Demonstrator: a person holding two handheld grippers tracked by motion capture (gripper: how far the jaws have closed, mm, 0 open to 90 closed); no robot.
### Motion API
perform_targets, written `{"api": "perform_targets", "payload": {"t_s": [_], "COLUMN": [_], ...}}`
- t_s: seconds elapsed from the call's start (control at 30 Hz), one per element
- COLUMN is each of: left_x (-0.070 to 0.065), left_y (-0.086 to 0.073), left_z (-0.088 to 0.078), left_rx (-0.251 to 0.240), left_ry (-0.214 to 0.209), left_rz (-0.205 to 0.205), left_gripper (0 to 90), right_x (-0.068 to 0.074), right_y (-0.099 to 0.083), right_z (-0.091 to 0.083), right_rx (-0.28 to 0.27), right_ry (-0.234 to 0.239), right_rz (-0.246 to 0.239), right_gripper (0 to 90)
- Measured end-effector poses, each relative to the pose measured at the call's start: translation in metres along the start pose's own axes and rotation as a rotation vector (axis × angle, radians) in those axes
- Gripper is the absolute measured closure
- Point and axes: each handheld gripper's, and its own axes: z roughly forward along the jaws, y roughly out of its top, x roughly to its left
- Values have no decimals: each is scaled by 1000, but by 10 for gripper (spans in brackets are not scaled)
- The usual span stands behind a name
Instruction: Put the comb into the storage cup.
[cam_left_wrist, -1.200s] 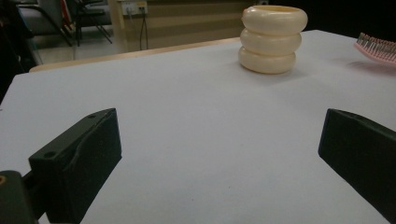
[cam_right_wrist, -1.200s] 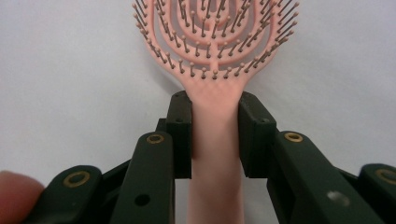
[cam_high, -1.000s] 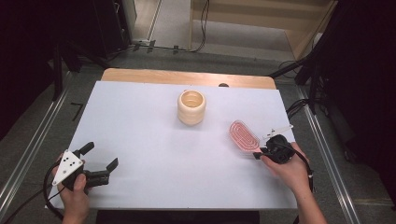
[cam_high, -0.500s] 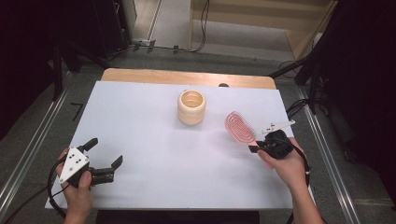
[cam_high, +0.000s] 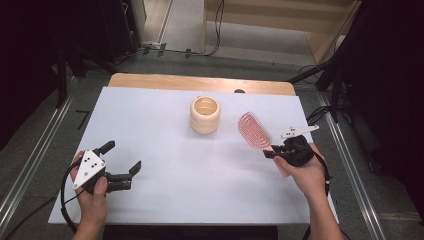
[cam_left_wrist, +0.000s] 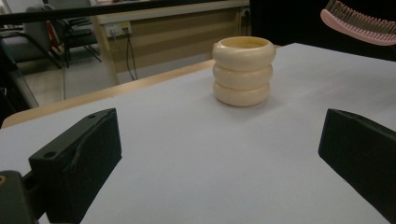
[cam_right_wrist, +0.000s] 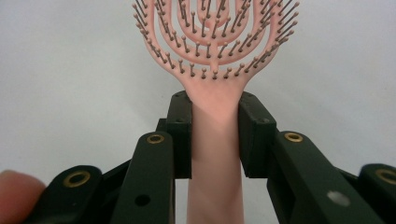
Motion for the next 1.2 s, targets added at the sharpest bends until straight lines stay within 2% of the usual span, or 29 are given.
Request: {"api": "perform_targets", "payload": {"t_s": [0.23, 0.3, 0.43, 0.47, 0.6, 0.63, 0.97, 1.07, 1.2], "left_x": [-6, -7, -9, -10, -12, -14, -16, -16, -17], "left_y": [10, 14, 19, 22, 26, 29, 36, 36, 33], "left_z": [13, 20, 27, 31, 39, 43, 60, 65, 71], "left_rx": [-9, -25, -37, -48, -58, -60, -64, -68, -59], "left_ry": [-28, -45, -50, -53, -60, -62, -75, -79, -105], "left_rz": [-5, -31, -38, -45, -45, -42, -40, -52, -48], "left_gripper": [0, 0, 0, 0, 0, 0, 0, 0, 0], "right_x": [4, 5, 8, 10, 15, 17, 23, 28, 33], "right_y": [6, 9, 12, 15, 21, 24, 36, 39, 38], "right_z": [-2, 0, 1, 3, 5, 5, 10, 12, 16], "right_rx": [-51, -72, -91, -98, -103, -119, -165, -175, -222], "right_ry": [12, 27, 36, 36, 32, 31, 37, 31, 39], "right_rz": [-5, -13, -12, -27, -43, -41, -59, -67, -75], "right_gripper": [676, 675, 675, 675, 675, 675, 676, 675, 675]}}
